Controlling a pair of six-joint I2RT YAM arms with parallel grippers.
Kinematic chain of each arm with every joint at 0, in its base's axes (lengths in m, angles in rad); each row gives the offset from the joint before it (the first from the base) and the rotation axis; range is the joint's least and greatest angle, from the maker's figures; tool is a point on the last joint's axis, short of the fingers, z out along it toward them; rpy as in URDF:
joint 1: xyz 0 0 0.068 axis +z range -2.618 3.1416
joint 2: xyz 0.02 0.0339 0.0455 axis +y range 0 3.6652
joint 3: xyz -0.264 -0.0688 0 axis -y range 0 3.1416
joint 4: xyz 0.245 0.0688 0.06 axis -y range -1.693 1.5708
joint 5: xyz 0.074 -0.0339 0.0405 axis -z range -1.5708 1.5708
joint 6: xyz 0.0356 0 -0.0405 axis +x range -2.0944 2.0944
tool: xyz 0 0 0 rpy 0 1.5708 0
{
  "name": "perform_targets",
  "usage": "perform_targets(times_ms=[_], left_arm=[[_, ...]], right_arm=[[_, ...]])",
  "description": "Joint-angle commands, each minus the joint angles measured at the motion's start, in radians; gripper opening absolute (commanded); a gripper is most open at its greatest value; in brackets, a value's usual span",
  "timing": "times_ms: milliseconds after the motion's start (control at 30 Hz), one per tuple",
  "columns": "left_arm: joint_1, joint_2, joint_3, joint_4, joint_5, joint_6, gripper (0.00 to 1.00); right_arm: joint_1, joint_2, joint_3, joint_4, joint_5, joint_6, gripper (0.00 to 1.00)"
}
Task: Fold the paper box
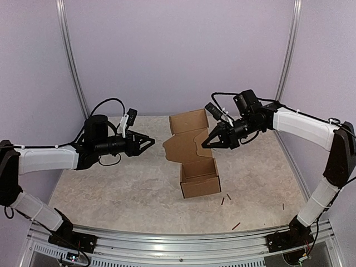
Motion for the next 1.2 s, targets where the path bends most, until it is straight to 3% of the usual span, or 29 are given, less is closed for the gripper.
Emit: perform_targets(times_ms=[0,200,400,900,1167], left_arm=[[-0.024,0.108,0.011,0.114,-0.006,-0.020,0.52],[-0.057,0.217,0.046,0.339,0.261,-0.066,0.51],[-0.057,0.250,0.096,0.357,0.404,-0.094,0.51],[-0.093,0.326,0.223,0.327,0.565,-0.119,0.50],[-0.083,0.266,0.187,0.213,0.558,-0.055,0.51]], right_arm=[[-0.008,-0.017,-0.003,-0.014,-0.073,0.031,0.00],[-0.012,-0.011,0.001,-0.005,-0.053,0.051,0.00],[-0.030,0.011,0.014,0.012,-0.042,0.081,0.00],[-0.052,0.019,-0.001,0.078,-0.020,0.139,0.00],[-0.079,-0.002,-0.018,0.089,-0.019,0.143,0.00]])
